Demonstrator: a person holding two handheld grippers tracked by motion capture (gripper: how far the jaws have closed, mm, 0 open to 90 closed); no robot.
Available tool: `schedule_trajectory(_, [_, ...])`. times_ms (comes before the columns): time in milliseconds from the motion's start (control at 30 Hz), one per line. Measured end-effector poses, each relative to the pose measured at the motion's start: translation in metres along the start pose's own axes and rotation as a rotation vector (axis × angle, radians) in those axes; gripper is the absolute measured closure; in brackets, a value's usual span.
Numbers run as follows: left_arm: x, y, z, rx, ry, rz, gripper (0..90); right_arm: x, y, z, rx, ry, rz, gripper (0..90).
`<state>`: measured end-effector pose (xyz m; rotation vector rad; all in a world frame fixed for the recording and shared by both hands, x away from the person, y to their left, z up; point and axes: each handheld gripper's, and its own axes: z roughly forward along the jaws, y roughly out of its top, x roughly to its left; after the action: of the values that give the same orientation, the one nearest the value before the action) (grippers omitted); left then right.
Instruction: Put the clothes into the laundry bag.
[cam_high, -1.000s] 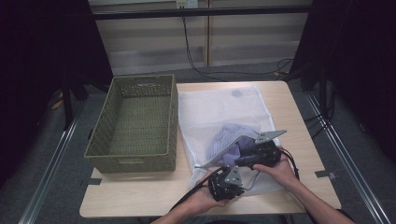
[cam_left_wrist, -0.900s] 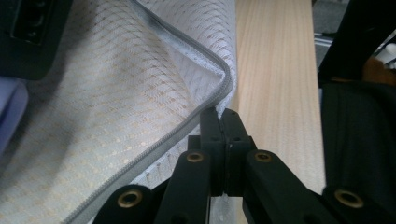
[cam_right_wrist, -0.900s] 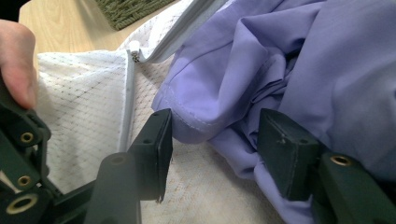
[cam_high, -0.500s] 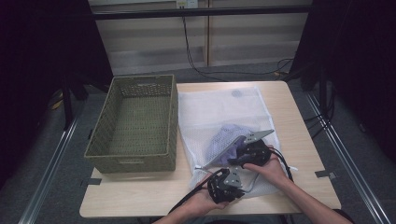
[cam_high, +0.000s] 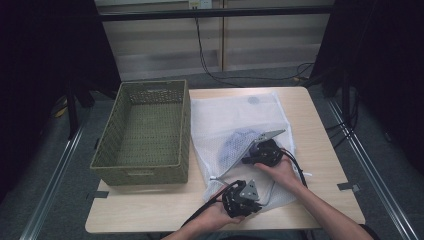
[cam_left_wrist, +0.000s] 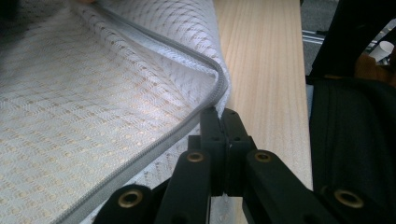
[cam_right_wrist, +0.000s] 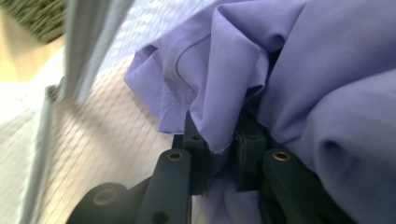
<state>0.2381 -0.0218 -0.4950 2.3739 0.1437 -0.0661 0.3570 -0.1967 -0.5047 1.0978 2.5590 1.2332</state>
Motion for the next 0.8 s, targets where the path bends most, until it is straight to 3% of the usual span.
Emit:
schedule_trajectory(200, [0.000, 0.000, 0.000, 0.001, -0.003, 0.003, 90.0, -0.006, 0.010, 0.007, -0.018, -0.018, 0.013, 81.1])
schedule_trajectory(267, [0.004, -0.002, 0.001, -0.031, -0.026, -0.033, 90.0, -0.006, 0.013, 0.009, -0.019, -0.027, 0.002, 80.6])
schedule_trajectory(300, [0.005, -0.003, 0.000, -0.017, -0.030, -0.036, 90.0, -0.007, 0.014, 0.010, -0.022, -0.023, 0.005, 80.7])
schedule_trajectory(433, [0.001, 0.000, 0.000, -0.001, -0.006, 0.004, 90.0, -0.010, 0.019, 0.013, -0.038, -0.029, 0.016, 81.1])
schedule_trajectory(500, [0.001, -0.001, 0.001, -0.021, -0.013, -0.003, 90.0, -0.012, 0.020, 0.015, -0.050, -0.038, 0.021, 80.8])
schedule_trajectory(600, [0.000, 0.000, 0.000, 0.003, -0.003, 0.006, 90.0, -0.011, 0.020, 0.020, -0.055, -0.037, 0.010, 80.6])
schedule_trajectory(800, [-0.001, 0.000, 0.000, -0.006, 0.000, 0.019, 90.0, -0.012, 0.021, 0.022, -0.062, -0.034, 0.023, 76.1])
